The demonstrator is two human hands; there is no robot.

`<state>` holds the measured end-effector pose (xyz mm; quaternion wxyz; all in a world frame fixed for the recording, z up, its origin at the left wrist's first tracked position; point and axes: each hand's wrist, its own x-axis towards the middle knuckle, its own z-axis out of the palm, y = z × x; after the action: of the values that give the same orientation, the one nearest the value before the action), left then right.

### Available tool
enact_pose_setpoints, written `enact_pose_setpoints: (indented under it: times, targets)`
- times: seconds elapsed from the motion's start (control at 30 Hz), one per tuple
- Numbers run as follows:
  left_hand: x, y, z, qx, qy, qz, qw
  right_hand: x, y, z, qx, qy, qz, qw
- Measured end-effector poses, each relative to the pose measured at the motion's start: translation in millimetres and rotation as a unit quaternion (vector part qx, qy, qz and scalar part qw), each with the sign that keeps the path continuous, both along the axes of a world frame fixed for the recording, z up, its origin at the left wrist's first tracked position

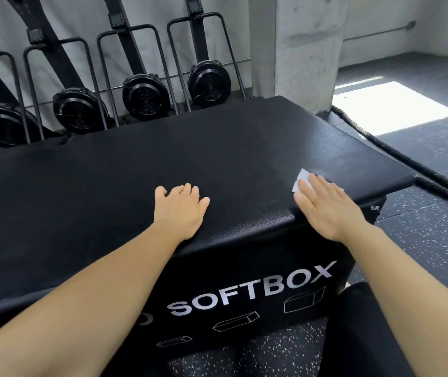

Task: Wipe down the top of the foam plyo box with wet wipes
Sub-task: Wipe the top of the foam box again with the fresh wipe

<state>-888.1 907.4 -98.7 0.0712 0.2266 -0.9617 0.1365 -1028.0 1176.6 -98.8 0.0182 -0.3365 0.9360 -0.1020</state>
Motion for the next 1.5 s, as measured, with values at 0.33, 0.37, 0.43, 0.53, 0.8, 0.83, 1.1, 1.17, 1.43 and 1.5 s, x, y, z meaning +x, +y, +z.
enact_pose_setpoints:
  times: [0.33, 0.37, 0.43, 0.53, 0.8, 0.83, 1.1, 1.17, 1.43, 1.5]
  targets:
    - [-32, 13, -3, -0.012, -0.006, -0.025, 1.0, 39, -56, 4, 0.03, -0.061, -0.094, 0.993]
    - [-33, 12, -3, -0.016, -0.008, -0.025, 1.0, 47, -63, 3, 0.027, -0.061, -0.081, 0.994]
    - [-35, 12, -3, -0.018, -0.011, -0.023, 1.0, 62, -76, 1, 0.019, -0.056, -0.057, 0.997]
    - [-38, 13, -2, -0.015, -0.012, -0.019, 1.0, 80, -90, -1, 0.024, -0.066, 0.004, 0.998]
    - [-38, 16, -2, -0.009, -0.015, -0.019, 1.0, 28, -35, 11, 0.039, 0.034, 0.098, 0.994]
    - [-38, 17, -2, -0.01, -0.018, -0.019, 1.0, 15, -27, 10, 0.046, 0.03, 0.079, 0.995]
    - [-37, 18, -3, -0.015, -0.022, -0.021, 0.999, -57, -1, 17, 0.07, -0.069, -0.053, 0.994]
    - [-38, 19, -3, -0.016, -0.018, -0.02, 1.0, -57, -10, 18, 0.067, -0.09, -0.088, 0.99]
    - [-37, 17, -6, -0.009, -0.005, -0.023, 1.0, -4, -74, 11, 0.082, -0.081, -0.07, 0.991]
    - [-38, 17, -5, -0.008, -0.006, -0.021, 1.0, 13, -94, 10, 0.076, -0.096, -0.039, 0.992]
